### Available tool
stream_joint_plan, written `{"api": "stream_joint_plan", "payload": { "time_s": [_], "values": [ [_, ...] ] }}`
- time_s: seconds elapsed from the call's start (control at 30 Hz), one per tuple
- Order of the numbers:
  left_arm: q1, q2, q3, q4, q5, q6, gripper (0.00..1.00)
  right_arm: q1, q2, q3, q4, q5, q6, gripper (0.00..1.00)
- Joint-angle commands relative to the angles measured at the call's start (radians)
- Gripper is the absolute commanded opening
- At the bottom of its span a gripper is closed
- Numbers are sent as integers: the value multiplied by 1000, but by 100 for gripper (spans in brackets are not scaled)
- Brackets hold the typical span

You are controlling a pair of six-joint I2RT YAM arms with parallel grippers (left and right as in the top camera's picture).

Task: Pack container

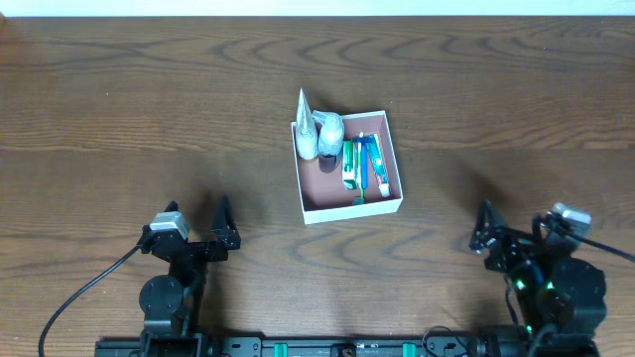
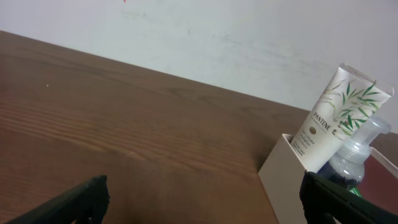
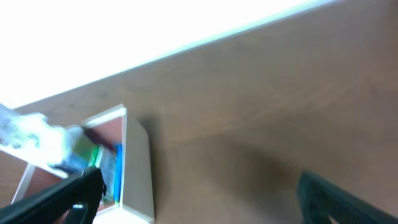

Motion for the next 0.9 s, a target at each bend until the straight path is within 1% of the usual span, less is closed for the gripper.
{"api": "stream_joint_plan", "payload": {
  "time_s": [0.0, 0.1, 0.23, 0.5, 0.73, 0.87],
  "values": [
    [4, -6, -13, -39, 15, 16, 98, 10, -29, -108, 135, -140, -250, 99],
    [4, -6, -13, -39, 15, 16, 98, 10, -36, -195, 264, -200, -343, 99],
    [4, -6, -13, -39, 15, 16, 98, 10, -64, -298, 365, -202, -349, 99],
    [4, -6, -13, -39, 15, 16, 98, 9, -172, -433, 383, -180, -352, 99],
    [4, -6, -13, -39, 15, 16, 98, 7, -184, -435, 385, -92, -379, 99],
    [4, -6, -13, -39, 15, 16, 98, 7, -203, -435, 385, -81, -419, 100]
  ]
}}
